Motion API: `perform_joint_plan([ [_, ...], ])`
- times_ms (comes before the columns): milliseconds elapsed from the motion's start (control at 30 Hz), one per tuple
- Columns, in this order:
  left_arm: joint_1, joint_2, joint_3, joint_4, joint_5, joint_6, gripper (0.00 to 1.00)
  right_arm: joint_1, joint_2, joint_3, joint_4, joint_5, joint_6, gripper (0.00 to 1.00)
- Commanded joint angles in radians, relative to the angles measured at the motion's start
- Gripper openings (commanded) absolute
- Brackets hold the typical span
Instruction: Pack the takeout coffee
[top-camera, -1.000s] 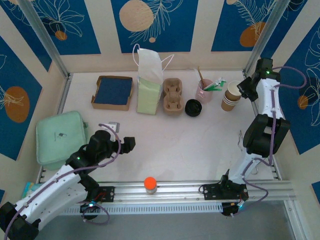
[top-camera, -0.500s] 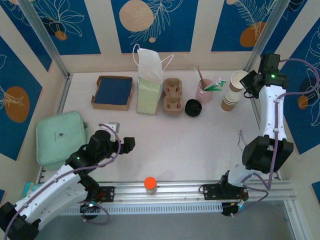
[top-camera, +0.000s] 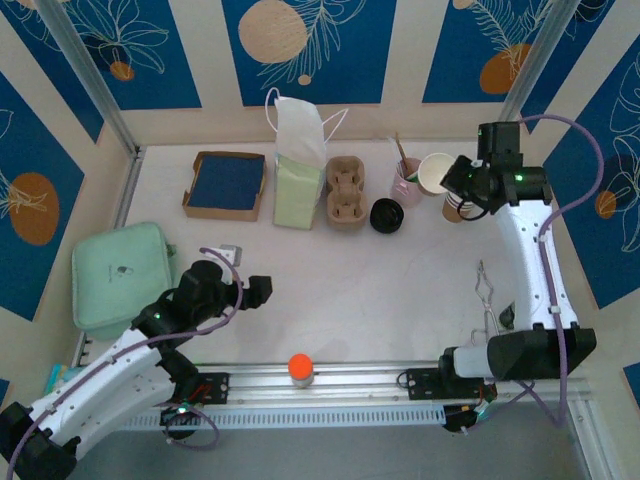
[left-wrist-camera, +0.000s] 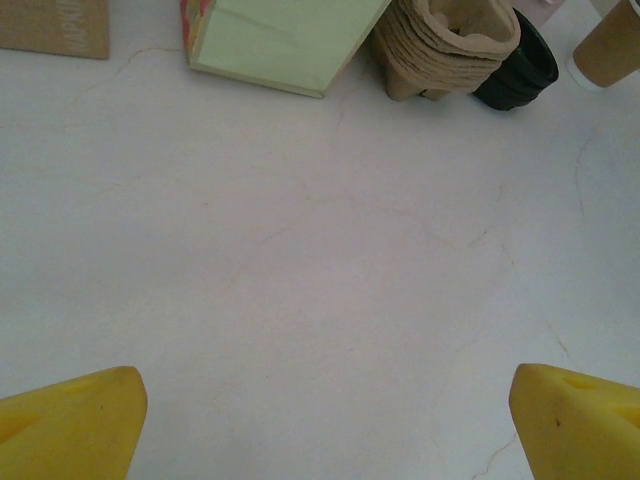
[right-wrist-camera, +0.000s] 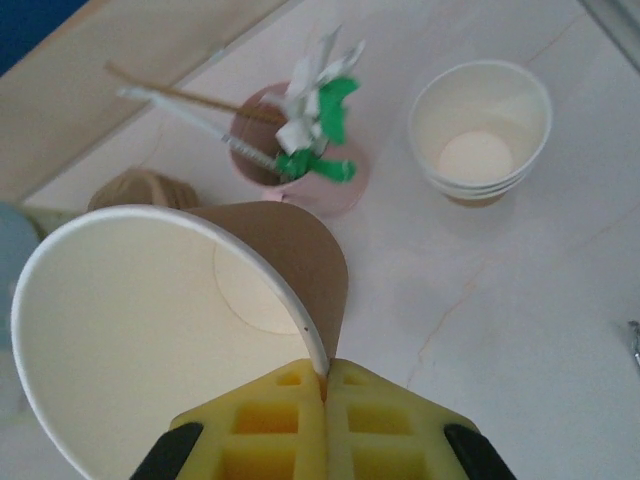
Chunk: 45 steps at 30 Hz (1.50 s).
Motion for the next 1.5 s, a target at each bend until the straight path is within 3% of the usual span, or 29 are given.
perform_joint_plan([
  [0, -0.02, 0.02, 0.02, 0.025, 0.023, -0.01, 0.93, 0.074, -0.009, -0.02, -0.059, 0.013, -0.043, 0.0],
  [367, -0.044, 0.076, 0.009, 0.076, 0.002, -0.023, 0.93, 0.355, 0.09, -0.111, -0.135, -0.051, -0.094, 0.0],
  [633, -0.05, 0.102, 0.001, 0.105, -0.01, -0.036, 0.92, 0.486, 0.128, -0.265, -0.053, -0.043, -0.024, 0.0],
  [1467, -0.072, 0.155, 0.007, 0.153, -0.014, -0.061, 0.91, 0.623, 0.139, -0.474, 0.133, -0.077, 0.116, 0.0],
])
